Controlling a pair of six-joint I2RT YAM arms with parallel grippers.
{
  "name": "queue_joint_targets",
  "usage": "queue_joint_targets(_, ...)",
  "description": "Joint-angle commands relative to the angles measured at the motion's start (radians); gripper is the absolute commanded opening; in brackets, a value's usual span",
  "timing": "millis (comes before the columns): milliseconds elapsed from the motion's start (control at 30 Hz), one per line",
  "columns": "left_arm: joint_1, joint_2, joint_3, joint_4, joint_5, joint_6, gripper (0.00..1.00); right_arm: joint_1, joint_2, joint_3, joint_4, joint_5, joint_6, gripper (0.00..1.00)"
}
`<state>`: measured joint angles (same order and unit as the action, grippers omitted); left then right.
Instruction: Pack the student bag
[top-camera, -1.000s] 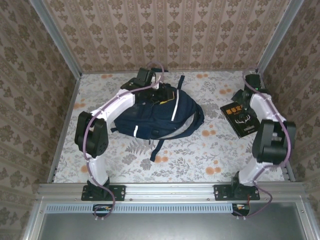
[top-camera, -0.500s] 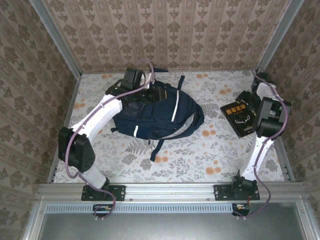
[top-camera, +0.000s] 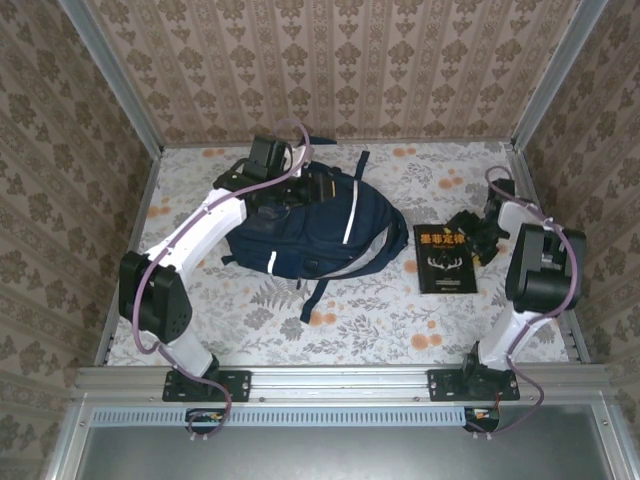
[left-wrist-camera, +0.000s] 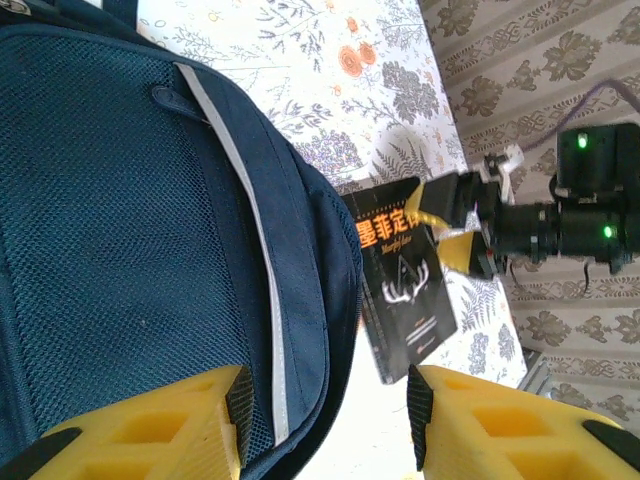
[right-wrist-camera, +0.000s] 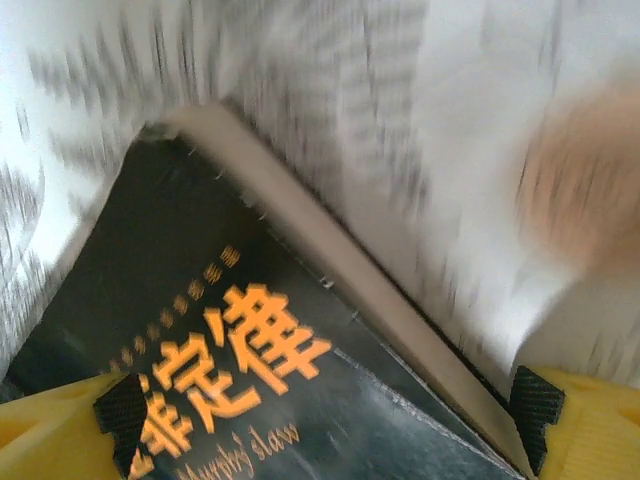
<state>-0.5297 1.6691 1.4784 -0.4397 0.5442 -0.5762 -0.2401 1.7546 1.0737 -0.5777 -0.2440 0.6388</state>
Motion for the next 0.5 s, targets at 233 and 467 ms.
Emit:
queue_joint_targets(233, -0.029, 0.050, -0.031, 0.019, 0.026, -0.011, 0.47, 0.084, -0.241, -0.286, 0.271, -0.216, 0.126, 0.78)
queue_joint_targets(467, -0.046, 0.072, -0.023, 0.003, 0.019, -0.007, 0.46, 0.137, -0.335, -0.244, 0.229, -0.174, 0.069, 0.62)
